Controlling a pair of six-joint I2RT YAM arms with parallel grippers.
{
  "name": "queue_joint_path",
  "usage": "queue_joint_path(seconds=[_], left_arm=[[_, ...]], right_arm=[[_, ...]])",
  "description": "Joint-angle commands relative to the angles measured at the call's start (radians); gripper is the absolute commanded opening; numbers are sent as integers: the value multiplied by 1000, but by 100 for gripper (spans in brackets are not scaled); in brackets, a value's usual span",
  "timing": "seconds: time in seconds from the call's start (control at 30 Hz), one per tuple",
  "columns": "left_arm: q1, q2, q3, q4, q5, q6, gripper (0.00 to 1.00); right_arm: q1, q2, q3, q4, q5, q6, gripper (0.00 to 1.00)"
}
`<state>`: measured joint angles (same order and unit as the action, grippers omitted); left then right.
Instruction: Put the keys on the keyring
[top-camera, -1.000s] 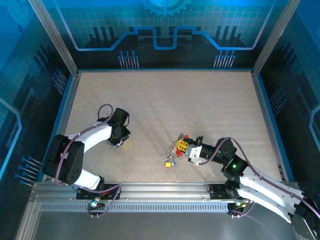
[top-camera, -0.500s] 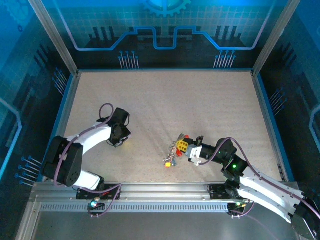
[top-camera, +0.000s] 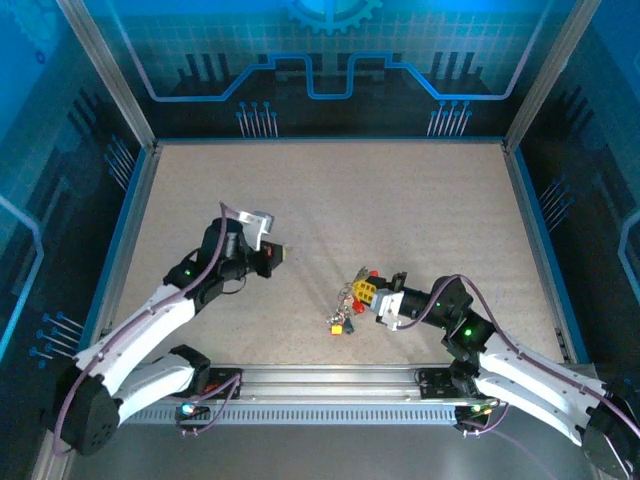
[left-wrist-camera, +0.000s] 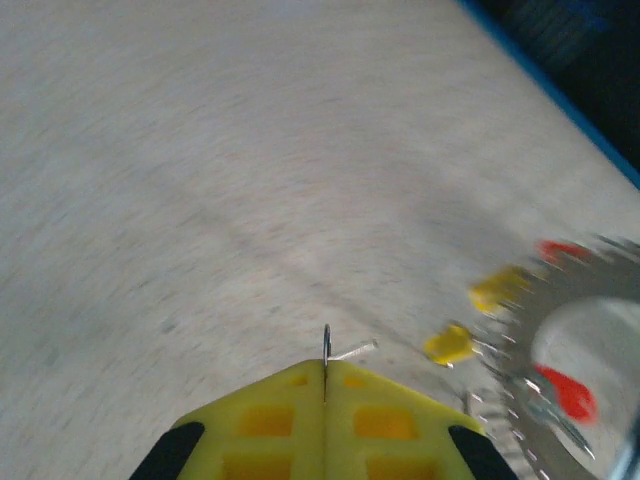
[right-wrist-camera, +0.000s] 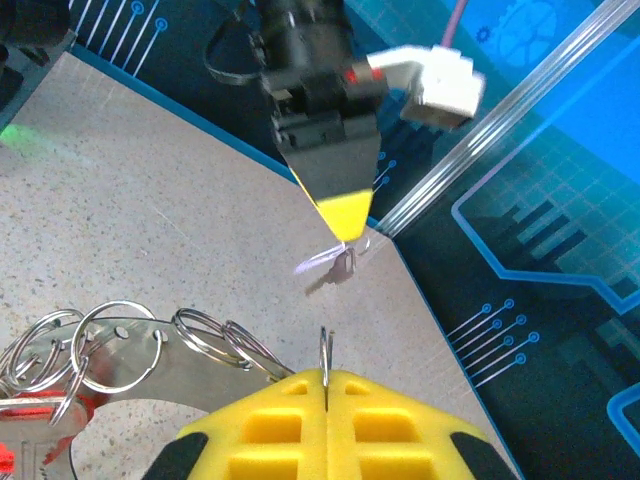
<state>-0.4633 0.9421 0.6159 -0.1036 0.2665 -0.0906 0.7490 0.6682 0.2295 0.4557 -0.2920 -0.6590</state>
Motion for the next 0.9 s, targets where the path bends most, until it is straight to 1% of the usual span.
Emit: queue_joint_path(seconds=[0.0,0.03,0.17,0.2,0.3,0.37,0.53,0.7,0.8,0.87], left_arm=[[-12,-42,-50,165,215,327,0],[-12,-42,-47,167,247,363,0],[-22,-4,-8,129,437,533,0],[-30,6,-3,138,461,559,0],[-56,39,0,209,480,596,0],[-78,64,17,205,492,649,0],[-146,111,57,178,481,788,0],[-207,127,61,255,399,833,0],[-241,136,67,247,358,895,0],[-255,145,76,221,353,950,0]], right_arm=[[-14,5,33,55,-11,20,0],[-14,8,36,51,-17,23,0],[-15,25,48,52,-78,50,0],[-15,30,51,53,-98,58,0],[-15,46,64,46,-151,75,0],[-16,54,67,47,-171,85,0],[-15,73,73,58,-192,101,0],[-17,97,80,63,-215,119,0],[-20,106,87,65,-220,131,0],[-24,111,94,58,-220,138,0]])
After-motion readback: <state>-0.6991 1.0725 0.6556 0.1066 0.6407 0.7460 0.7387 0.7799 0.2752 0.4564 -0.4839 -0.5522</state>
